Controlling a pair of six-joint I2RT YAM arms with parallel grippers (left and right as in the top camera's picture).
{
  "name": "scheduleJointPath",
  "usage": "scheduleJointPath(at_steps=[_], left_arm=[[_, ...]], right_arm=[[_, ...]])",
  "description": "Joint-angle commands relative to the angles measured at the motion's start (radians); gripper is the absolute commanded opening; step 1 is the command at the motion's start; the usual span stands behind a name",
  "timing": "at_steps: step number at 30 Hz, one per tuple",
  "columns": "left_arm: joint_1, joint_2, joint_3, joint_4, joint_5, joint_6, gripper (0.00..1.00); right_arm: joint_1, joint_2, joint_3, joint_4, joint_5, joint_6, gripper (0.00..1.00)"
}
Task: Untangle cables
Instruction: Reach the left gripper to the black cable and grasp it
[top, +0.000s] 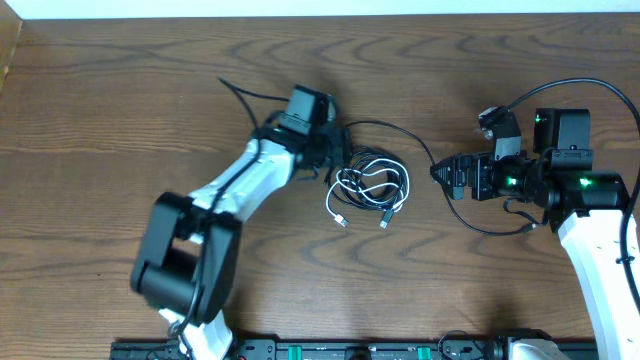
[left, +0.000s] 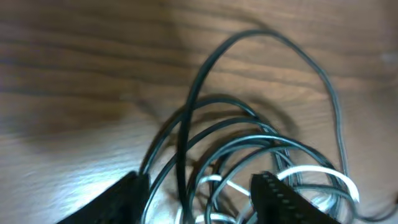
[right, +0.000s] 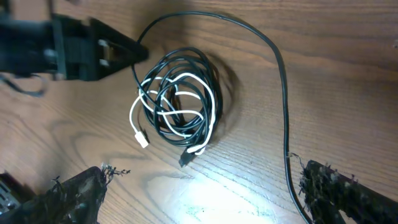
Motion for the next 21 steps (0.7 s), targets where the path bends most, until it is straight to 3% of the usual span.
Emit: scheduleJointPath(at_steps=[1, 6, 8, 17, 21], left_arm=[[-0.018, 0.055, 0.017, 0.022, -0.047, -0.088, 0.52], [-0.020, 0.082, 0.017, 0.023, -0.073, -0.117, 0.24], [-0.020, 0.079, 0.018, 0.023, -0.073, -0.117, 0.08], [-0.016, -0.095, 0.021, -0.011, -0.061, -0.109, 0.08], [-0.018, -0.273, 0.021, 0.000, 0.093, -0.109, 0.07]], right_arm=[[-0.004, 0.002, 0.013, -0.005, 0.002, 0.006, 0.98], [-0.004, 0.002, 0.013, -0.004, 0.002, 0.006, 0.98], [-0.004, 0.002, 0.013, -0.004, 0.002, 0.006, 0.98], [-0.003, 0.002, 0.013, -0.003, 0.001, 0.025, 0.97], [-0.003, 0.002, 0.013, -0.002, -0.002, 0.048, 0.97]])
